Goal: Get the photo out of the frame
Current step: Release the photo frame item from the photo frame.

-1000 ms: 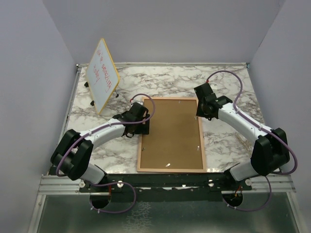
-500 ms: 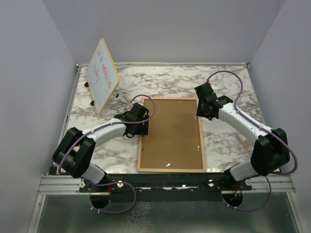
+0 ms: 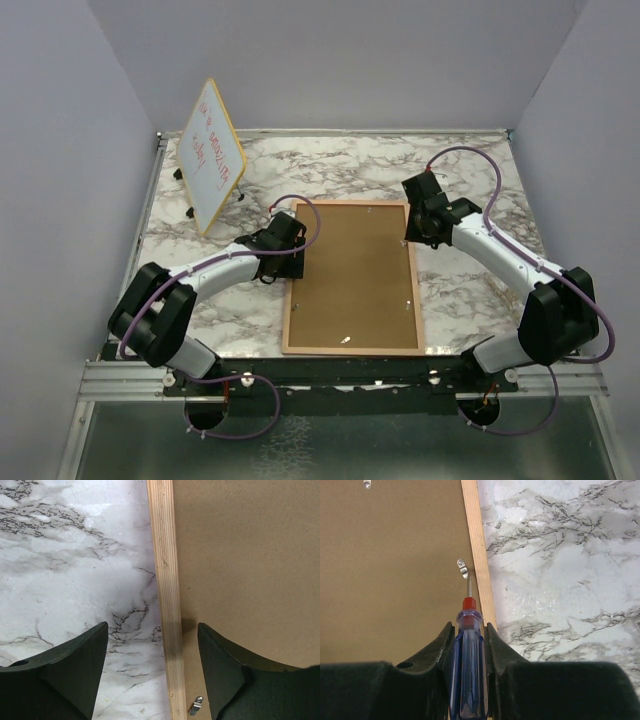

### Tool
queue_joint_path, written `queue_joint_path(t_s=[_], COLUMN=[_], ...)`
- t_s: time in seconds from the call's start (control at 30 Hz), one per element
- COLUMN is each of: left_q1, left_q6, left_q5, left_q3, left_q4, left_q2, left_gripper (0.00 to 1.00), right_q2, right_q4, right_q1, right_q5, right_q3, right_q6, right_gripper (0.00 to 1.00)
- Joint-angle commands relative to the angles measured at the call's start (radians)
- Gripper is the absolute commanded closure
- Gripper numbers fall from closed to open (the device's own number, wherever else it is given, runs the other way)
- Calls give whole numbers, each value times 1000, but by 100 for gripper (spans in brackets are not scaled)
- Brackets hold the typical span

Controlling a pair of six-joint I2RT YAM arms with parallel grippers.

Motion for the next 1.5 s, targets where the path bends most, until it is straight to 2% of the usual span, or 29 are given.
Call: queue_joint_path(t_s=[0.0, 0.47, 0.67, 0.93, 1.13, 1.27, 1.47], left_q1=[0, -2, -3, -2, 43, 81, 97], left_q6=[2, -1, -2, -16, -33, -78, -145], left_q5=[17, 21, 12, -48, -89, -57, -41], left_q3=[-14, -20, -23, -31, -15, -34, -68], left_q4=[12, 18, 18, 20, 27, 80, 133], left_q2=[0, -1, -7, -43, -87, -114, -112], left_gripper=[28, 32, 32, 26, 20, 30, 34], right_q2=[-25, -32, -32, -91, -169, -200, -201], right_q4=[-12, 9, -23, -35, 22, 69, 111], right_q1=[-2, -2, -2, -2, -2, -2, -2], right_q5=[-47, -63, -14, 4, -69, -108, -187], right_q3=[-8, -20, -11, -15, -41, -69, -87], right_q6=[-7, -3, 4, 6, -11, -7, 2], right_gripper=[99, 99, 99, 99, 99, 99, 99])
